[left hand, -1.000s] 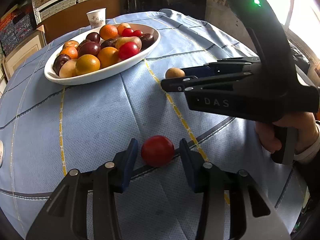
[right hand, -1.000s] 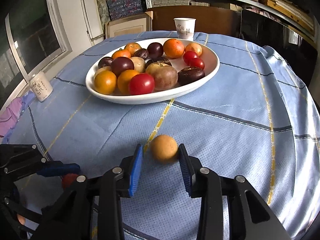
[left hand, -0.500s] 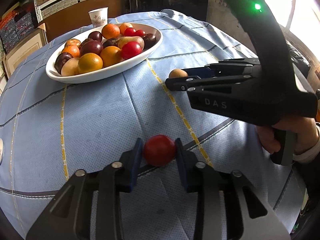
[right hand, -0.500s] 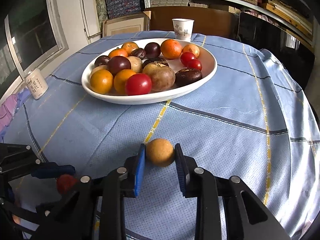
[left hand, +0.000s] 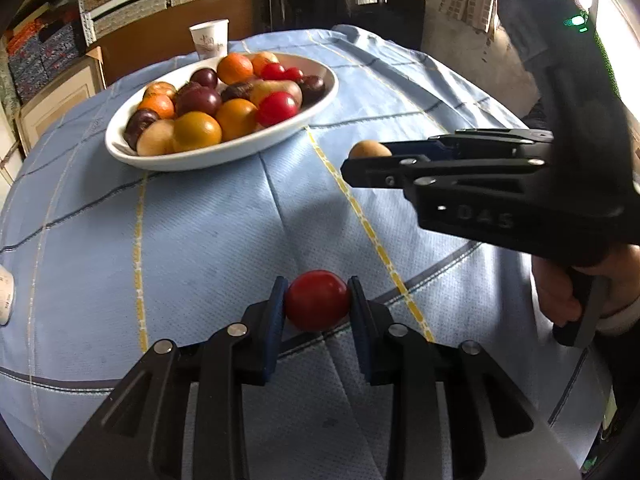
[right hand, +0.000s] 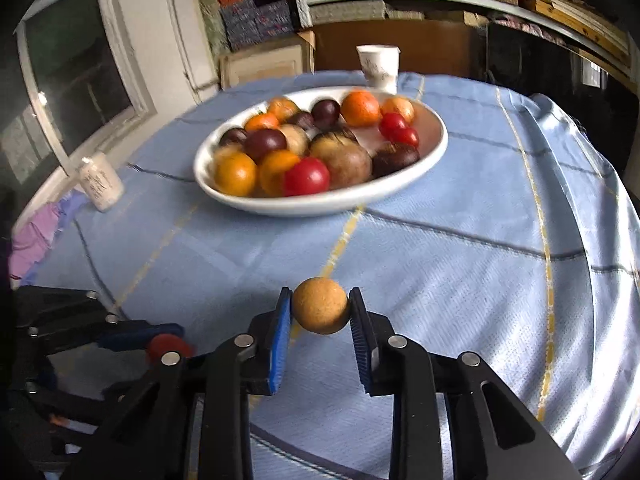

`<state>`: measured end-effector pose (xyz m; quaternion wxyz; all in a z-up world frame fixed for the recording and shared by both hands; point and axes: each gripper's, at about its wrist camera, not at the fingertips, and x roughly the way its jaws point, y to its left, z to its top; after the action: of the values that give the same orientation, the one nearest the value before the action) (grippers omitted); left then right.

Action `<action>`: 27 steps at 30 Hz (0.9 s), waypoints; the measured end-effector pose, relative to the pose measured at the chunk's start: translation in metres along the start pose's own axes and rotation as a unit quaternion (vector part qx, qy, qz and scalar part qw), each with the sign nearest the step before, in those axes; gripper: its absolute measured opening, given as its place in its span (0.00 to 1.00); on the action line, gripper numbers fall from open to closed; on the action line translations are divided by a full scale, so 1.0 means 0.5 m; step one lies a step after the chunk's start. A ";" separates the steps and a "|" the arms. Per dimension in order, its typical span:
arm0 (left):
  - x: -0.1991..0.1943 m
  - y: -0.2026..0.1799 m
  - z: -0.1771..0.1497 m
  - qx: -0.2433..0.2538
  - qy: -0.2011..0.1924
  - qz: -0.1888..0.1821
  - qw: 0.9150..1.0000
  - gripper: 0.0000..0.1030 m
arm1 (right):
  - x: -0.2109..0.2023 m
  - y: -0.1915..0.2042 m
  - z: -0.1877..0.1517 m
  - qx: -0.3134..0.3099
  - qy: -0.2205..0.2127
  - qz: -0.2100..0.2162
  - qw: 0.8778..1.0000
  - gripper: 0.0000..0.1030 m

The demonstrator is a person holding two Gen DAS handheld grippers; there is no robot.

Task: Organize fruits
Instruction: 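Carry the tomato and tan fruit onto the white plate and open both tools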

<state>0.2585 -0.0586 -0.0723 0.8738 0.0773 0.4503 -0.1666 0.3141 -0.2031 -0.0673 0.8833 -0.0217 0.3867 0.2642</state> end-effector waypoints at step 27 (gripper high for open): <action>0.091 0.269 0.315 -0.134 -0.064 0.083 0.985 0.59 | 0.133 -0.083 0.241 0.075 -0.075 -0.002 0.994 0.33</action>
<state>0.4515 0.0115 -0.0194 0.9141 -0.0144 0.4036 -0.0368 0.4525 -0.1796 -0.0362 0.9093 0.0636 0.3384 0.2336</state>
